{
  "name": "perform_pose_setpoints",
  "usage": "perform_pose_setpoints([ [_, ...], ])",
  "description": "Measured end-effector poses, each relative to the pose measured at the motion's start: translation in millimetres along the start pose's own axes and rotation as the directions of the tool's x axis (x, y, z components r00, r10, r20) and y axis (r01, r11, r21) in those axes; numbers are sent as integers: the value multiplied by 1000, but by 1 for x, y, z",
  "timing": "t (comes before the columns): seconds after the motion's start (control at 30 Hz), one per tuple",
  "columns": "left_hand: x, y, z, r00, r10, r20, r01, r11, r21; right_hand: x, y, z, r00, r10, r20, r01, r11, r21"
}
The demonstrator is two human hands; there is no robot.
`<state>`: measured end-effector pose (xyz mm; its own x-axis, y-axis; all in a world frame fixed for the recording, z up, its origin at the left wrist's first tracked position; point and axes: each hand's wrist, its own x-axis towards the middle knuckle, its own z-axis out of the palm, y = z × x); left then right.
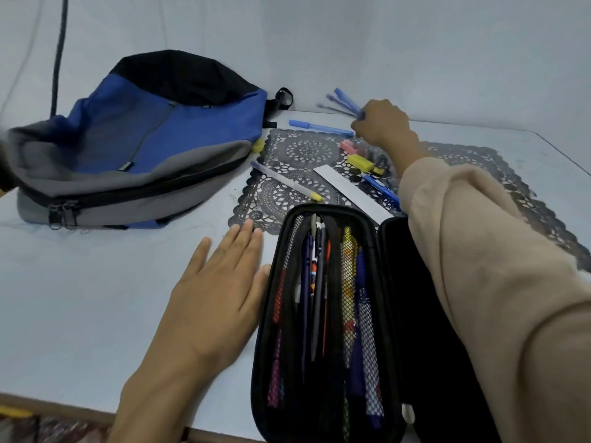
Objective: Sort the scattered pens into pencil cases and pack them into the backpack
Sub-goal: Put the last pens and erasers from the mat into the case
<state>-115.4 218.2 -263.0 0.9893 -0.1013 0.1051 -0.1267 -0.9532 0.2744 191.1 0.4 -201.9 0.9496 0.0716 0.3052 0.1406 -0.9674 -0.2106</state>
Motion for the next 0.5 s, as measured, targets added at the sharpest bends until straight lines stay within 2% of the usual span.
perform_pose_setpoints([
  [0.2, -1, 1, -1, 999, -14, 46, 12, 998, 60, 9, -29, 20, 992, -121, 47, 119, 992, 32],
  [0.33, -1, 1, -2, 998, -14, 57, 11, 998, 54, 7, -35, 27, 985, -110, 129, 119, 991, -61],
  [0.5, 0, 1, -1, 999, -16, 49, 12, 996, 83, 5, -27, 29, 984, -144, 108, 155, 983, -96],
])
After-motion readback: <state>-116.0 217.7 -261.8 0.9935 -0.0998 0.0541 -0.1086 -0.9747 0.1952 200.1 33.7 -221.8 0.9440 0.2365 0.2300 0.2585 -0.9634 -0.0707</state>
